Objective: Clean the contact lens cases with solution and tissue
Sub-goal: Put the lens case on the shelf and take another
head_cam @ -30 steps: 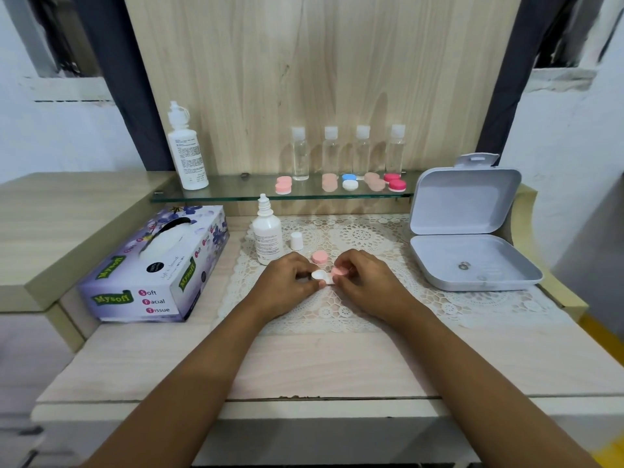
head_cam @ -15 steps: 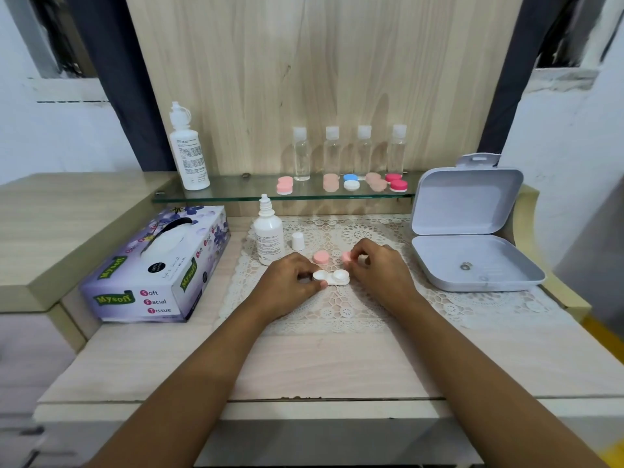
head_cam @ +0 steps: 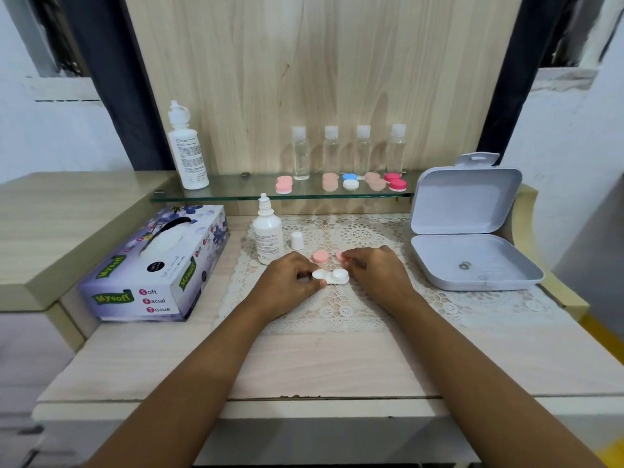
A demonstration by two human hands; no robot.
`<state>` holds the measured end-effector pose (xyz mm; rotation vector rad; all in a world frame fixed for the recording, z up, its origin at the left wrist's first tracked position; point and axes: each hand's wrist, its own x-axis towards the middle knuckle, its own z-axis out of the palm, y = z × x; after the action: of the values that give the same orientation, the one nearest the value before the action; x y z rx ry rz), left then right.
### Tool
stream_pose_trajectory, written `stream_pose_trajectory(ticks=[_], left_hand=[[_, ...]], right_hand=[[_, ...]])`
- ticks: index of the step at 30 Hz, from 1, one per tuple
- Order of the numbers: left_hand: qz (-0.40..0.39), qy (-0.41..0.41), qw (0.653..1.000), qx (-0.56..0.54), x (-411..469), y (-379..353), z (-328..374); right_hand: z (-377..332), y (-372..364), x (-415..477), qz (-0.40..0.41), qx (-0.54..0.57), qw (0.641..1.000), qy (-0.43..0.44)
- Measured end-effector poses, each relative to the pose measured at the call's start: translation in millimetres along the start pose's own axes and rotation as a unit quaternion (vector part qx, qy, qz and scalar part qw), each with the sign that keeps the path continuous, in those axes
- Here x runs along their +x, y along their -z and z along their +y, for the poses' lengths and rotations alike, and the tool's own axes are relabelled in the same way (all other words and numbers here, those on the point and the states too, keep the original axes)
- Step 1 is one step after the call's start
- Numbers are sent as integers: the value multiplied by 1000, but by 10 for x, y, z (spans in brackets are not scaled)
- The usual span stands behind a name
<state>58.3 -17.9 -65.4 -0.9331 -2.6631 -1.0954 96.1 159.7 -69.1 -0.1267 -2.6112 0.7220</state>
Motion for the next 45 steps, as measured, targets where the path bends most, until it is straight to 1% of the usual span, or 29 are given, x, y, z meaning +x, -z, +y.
stream_pose_trajectory(ticks=[6,9,12,15,17,20,24,28,35,40,45], left_hand=[[-2,6,1000,-2,-8,-3,13],[-4,3,1000,5,-12,-2,7],[-3,-1,1000,7,-18,1,13],[-3,-7,1000,13,-18,-4,7],[-5,-18,1000,25,-21,-10,0],[-12,-33,997,72,-34,-33,-28],[-23,-47,993,111,-55,-37,-14],[-40,-42,988,140,-57,-36,13],[-40,-28,988,147,-59,-36,14],[-45,-25,987,155,-53,-43,0],[-50,-22,986,156,-51,-44,-3]], right_hand=[[-43,72,-39,13,50,999,-6],[-82,125,-89,-35,53,998,0],[-127,153,-165,-89,31,995,17],[-138,148,-171,-98,5,995,29],[-140,149,-164,-98,11,995,22],[-150,155,-185,-86,35,996,12],[-164,178,-205,-45,74,996,-16],[-128,192,-154,-45,69,996,-26],[-121,377,-137,-42,71,996,-38],[-93,616,-167,-11,78,996,-41],[90,898,-213,28,46,997,-62]])
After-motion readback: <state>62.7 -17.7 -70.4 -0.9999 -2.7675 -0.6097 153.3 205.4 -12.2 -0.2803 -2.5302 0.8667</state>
